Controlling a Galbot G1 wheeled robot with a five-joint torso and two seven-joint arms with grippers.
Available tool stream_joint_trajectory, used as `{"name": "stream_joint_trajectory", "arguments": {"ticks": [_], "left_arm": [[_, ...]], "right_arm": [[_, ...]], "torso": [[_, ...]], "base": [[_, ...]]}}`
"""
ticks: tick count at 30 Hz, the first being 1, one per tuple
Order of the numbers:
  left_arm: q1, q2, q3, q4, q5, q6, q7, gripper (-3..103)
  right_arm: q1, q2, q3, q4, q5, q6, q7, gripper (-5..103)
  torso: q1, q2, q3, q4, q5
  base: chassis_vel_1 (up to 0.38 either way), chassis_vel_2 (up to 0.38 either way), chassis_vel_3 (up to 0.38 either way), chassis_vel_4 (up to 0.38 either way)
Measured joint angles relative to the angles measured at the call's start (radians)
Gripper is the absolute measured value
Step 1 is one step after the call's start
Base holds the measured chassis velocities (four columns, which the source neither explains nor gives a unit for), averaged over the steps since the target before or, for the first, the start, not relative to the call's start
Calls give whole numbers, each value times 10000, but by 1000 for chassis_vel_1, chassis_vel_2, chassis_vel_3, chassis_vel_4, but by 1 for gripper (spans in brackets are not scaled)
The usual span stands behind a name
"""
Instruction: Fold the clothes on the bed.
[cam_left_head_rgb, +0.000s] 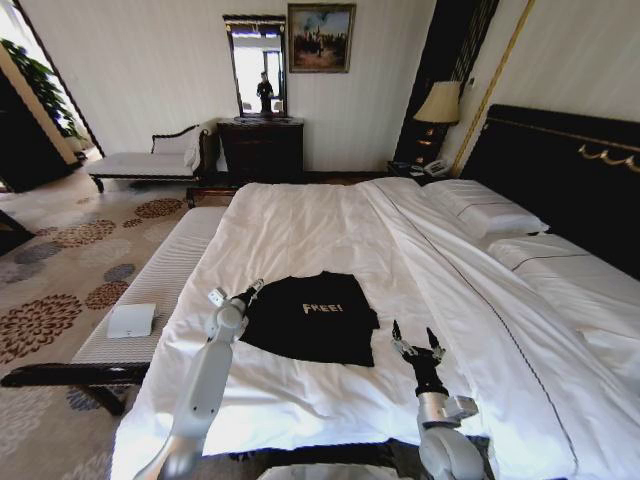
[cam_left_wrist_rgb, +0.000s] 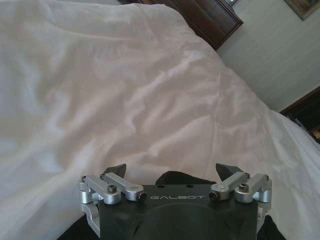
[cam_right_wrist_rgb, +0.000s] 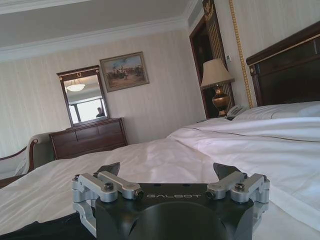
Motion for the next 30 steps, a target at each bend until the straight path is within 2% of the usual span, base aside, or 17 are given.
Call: {"name": "stream_joint_trajectory", "arguments": {"ticks": [1, 10, 12, 13, 15, 16, 17, 18, 20, 21, 22, 24, 28, 29, 30], "left_arm": [[-154, -93, 64, 296, 72, -100, 17, 102], [-653, -466, 215, 1322, 261, -285, 152, 93], [-705, -514, 225, 1436, 286, -288, 155, 83], [-705, -514, 225, 1436, 286, -288, 155, 83], [-708, -534, 265, 1451, 285, -286, 155, 72], [-699, -533, 280, 1443, 282, -282, 155, 72], [-658, -508, 323, 1399, 256, -259, 153, 66], [-658, -508, 323, 1399, 256, -259, 153, 66], [-590, -454, 340, 1351, 193, -218, 130, 55], [-575, -443, 342, 1341, 180, -208, 121, 55], [-506, -401, 345, 1276, 129, -162, 88, 44], [-477, -384, 346, 1243, 114, -145, 81, 44], [-256, -290, 306, 963, 71, -105, 69, 23], [-256, -290, 306, 963, 71, -105, 69, 23], [-218, -268, 290, 920, 70, -103, 71, 17]], "right_arm": [[38, 20, -22, -61, 0, 4, 6, 100], [165, 25, -35, -237, 10, 12, 20, 100], [185, 1, -31, -260, 21, 12, 30, 100], [185, 1, -31, -260, 21, 12, 30, 100], [240, -30, -29, -310, 30, 14, 34, 100], [262, -36, -29, -337, 31, 16, 35, 100], [336, -43, -44, -421, 34, 28, 37, 100], [336, -43, -44, -421, 34, 28, 37, 100], [436, -41, -100, -522, 35, 67, 39, 100], [452, -39, -111, -535, 35, 74, 39, 100], [500, -32, -156, -583, 35, 99, 39, 100], [509, -31, -168, -593, 35, 106, 40, 100], [540, -47, -205, -638, 40, 182, 40, 100], [540, -47, -205, -638, 40, 182, 40, 100], [541, -63, -204, -641, 49, 196, 40, 100]], "torso": [[0, 0, 0, 0, -2], [-1, 1, 0, -1, -1], [0, 1, 0, 0, 0], [0, 1, 0, 0, 0], [-1, 1, 0, -1, -2], [-1, 1, 0, -1, -2], [-1, 1, 0, -1, -2], [-1, 1, 0, -1, -2], [-2, 1, 0, 0, -1], [-2, 1, -1, 0, -1], [-2, 1, -1, 0, -2], [-2, 1, 0, 0, -2], [-1, 1, -1, 0, -2], [-1, 1, -1, 0, -2], [-2, 2, -1, 0, -2]], "base": [[0, 0, 0, 0], [0, 0, 0, 0], [0, 0, 0, 0], [0, 0, 0, 0], [0, 0, 0, 0], [0, 0, 0, 0], [0, 0, 0, 0], [0, 0, 0, 0], [0, 0, 0, 0], [0, 0, 0, 0], [0, 0, 0, 0], [0, 0, 0, 0], [0, 0, 0, 0], [0, 0, 0, 0], [0, 0, 0, 0]]}}
